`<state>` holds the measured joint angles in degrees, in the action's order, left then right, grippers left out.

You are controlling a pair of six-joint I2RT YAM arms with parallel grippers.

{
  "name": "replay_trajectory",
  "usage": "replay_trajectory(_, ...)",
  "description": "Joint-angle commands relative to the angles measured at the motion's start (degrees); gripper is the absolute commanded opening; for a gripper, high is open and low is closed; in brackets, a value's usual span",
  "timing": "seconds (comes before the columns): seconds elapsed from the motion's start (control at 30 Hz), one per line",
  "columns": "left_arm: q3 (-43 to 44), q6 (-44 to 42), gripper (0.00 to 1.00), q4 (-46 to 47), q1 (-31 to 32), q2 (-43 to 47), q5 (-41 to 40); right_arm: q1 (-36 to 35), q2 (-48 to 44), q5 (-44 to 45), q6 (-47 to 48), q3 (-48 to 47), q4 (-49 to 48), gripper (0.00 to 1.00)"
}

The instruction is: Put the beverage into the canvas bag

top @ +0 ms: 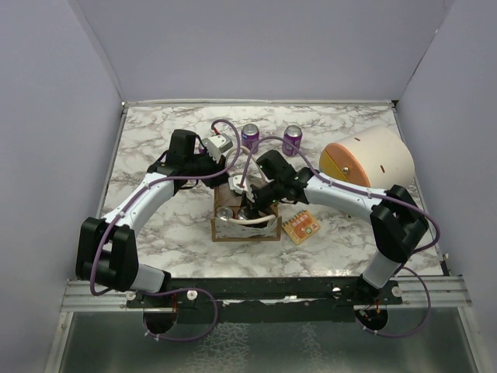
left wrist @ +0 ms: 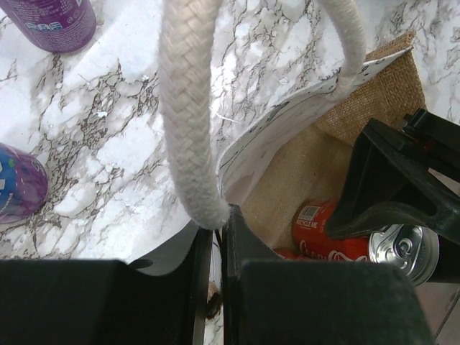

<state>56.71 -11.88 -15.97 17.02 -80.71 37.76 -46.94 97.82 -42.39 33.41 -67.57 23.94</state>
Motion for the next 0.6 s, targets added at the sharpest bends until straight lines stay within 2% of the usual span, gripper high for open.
replay_trajectory(0.0,1.05,-0.29,0.09,-0.79,0.25,-0.67,-1.81,-0.79,0.09,0.79,1.84,1.81,1.64,0.24)
replay_trajectory(0.57,0.63,-0.93,0.09,-0.59,0.27,0.26,-1.81,-0.79,0.28,5.37,3.45,1.26,3.43,0.6)
